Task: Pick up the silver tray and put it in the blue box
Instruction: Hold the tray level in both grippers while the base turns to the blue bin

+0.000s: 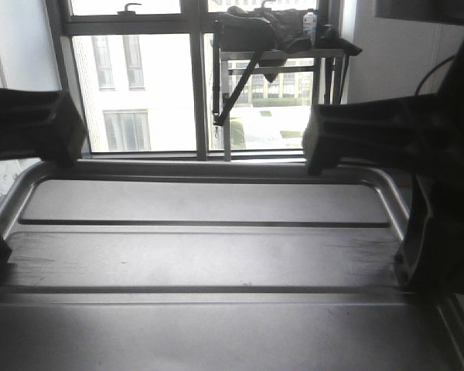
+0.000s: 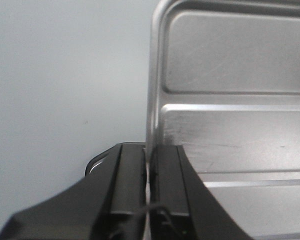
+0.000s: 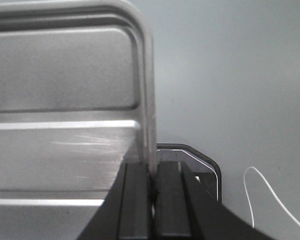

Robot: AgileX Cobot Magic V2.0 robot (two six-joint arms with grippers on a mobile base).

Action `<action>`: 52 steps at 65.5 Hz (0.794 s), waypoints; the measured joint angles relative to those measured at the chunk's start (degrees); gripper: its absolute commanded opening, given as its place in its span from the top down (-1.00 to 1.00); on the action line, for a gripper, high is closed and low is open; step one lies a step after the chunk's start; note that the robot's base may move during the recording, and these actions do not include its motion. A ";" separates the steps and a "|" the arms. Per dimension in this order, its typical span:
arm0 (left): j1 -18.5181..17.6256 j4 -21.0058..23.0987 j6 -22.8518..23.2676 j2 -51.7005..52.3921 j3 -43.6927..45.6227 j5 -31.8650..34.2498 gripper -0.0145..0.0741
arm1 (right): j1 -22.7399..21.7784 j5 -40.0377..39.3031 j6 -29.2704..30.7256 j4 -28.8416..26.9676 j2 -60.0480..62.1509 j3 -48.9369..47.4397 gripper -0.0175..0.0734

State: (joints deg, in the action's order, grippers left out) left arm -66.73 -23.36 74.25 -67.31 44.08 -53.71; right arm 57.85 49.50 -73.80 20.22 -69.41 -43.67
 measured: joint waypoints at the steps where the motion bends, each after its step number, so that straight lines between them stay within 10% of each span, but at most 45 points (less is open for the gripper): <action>1: 0.00 0.00 0.00 0.00 0.00 0.00 0.69 | 0.00 0.00 0.00 0.00 0.00 0.00 0.49; 52: 0.00 0.00 0.00 0.00 0.00 0.00 0.69 | 0.00 0.00 0.00 0.00 0.00 0.00 0.49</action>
State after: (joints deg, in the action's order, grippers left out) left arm -66.73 -23.36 74.25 -67.31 44.08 -53.71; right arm 57.85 49.50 -73.80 20.22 -69.41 -43.67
